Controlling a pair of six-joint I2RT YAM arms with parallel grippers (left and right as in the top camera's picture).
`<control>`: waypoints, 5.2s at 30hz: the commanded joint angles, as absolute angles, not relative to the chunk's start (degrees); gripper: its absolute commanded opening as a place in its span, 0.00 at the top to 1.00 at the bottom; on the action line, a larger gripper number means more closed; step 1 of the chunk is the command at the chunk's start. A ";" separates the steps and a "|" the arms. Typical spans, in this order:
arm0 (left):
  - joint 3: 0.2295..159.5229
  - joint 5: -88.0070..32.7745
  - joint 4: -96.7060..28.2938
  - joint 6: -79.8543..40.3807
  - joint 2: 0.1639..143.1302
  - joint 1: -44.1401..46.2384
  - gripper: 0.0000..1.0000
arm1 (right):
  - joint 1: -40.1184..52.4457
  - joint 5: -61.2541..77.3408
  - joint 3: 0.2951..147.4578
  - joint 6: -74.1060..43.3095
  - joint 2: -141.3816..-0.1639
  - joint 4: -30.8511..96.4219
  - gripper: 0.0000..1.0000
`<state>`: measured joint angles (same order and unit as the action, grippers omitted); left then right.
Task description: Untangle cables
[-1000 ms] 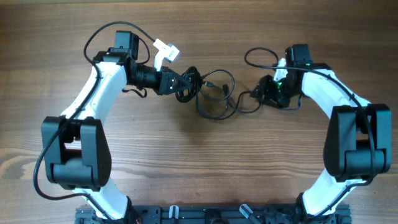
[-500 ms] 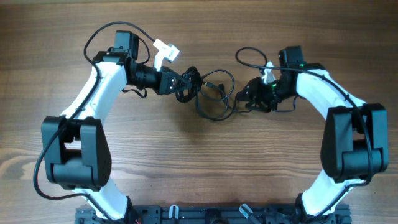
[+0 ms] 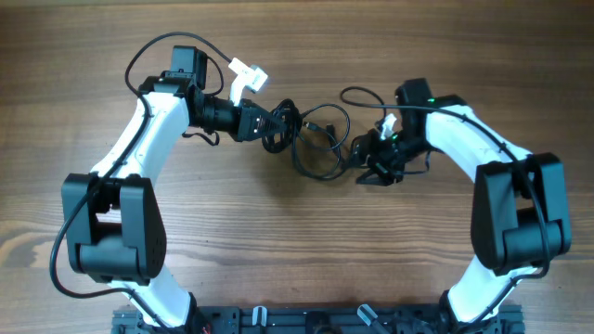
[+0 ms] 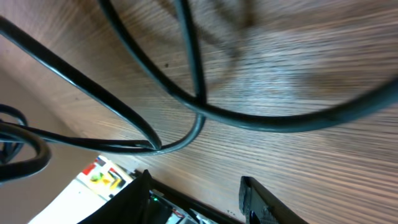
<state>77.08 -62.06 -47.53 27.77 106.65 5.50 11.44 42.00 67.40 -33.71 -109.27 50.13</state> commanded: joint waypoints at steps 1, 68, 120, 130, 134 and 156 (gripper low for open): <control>76.82 -64.38 -47.35 27.64 106.85 5.08 0.96 | 14.63 37.30 67.00 -38.06 -107.63 48.71 0.60; 76.82 -69.87 -44.40 16.32 106.85 5.13 0.96 | 29.87 28.29 66.98 -57.54 -101.41 19.79 0.58; 76.82 -74.19 -44.84 16.29 106.85 5.13 0.96 | 29.34 32.56 67.00 -64.47 -101.91 17.69 0.82; 76.82 -74.15 -44.82 16.29 106.85 5.13 0.96 | 29.34 30.83 67.00 -64.14 -101.91 17.58 0.90; 76.82 -73.87 -44.80 16.32 106.85 5.13 0.96 | 29.34 30.83 67.00 -58.87 -101.91 17.39 0.96; 76.82 -62.87 -39.79 6.31 106.85 5.13 0.96 | 29.34 27.42 67.05 -54.98 -87.35 23.86 0.96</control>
